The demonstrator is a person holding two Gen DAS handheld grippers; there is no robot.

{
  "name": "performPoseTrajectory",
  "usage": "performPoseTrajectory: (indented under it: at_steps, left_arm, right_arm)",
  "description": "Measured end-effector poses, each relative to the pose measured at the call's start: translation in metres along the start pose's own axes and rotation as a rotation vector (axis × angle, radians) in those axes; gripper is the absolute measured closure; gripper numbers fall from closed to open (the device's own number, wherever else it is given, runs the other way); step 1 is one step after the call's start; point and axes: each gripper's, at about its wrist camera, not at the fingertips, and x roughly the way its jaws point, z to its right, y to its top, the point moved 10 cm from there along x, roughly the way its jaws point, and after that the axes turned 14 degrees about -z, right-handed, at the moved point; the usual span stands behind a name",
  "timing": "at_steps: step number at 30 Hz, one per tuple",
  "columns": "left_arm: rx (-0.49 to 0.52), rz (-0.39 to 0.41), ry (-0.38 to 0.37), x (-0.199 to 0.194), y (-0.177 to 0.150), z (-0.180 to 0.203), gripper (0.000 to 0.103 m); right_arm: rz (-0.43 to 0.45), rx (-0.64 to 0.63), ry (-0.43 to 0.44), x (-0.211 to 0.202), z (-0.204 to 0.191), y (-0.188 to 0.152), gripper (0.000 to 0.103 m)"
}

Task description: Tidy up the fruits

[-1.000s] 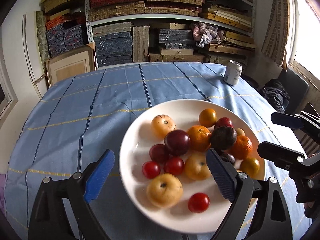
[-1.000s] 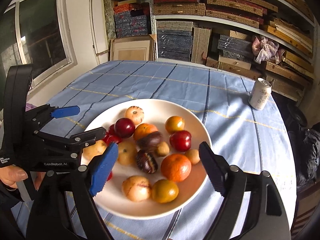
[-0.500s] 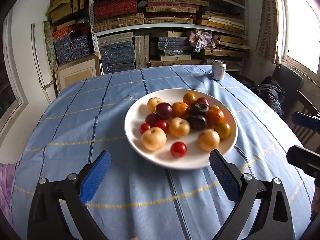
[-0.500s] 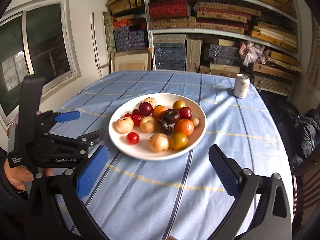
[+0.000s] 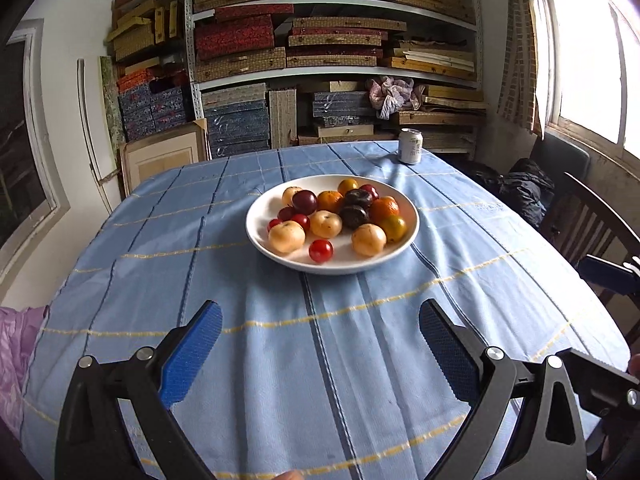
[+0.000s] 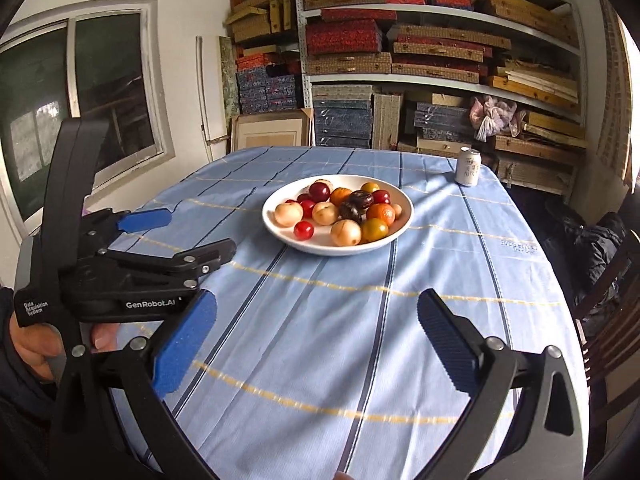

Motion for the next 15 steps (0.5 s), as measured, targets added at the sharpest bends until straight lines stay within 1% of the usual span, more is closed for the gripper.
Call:
performPoseTrajectory:
  at_steps: [4, 7, 14, 15]
  left_arm:
    - [-0.012, -0.014, 0.025, -0.004, -0.012, 0.001, 0.003]
    - [-0.021, -0.004, 0.056, -0.010, -0.018, -0.001, 0.003]
    - [-0.045, -0.006, 0.078, -0.012, -0.023, -0.006, 0.003]
    - [-0.043, -0.007, 0.073, -0.012, -0.024, -0.005, 0.003]
  right_arm:
    - [0.006, 0.006, -0.001, -0.008, -0.003, -0.008, 0.005]
    - [0.005, 0.009, -0.010, -0.010, -0.005, -0.013, 0.005]
    - [0.007, 0.014, -0.016, -0.012, -0.006, -0.019, 0.005]
    - [0.006, 0.016, -0.017, -0.012, -0.006, -0.020, 0.005]
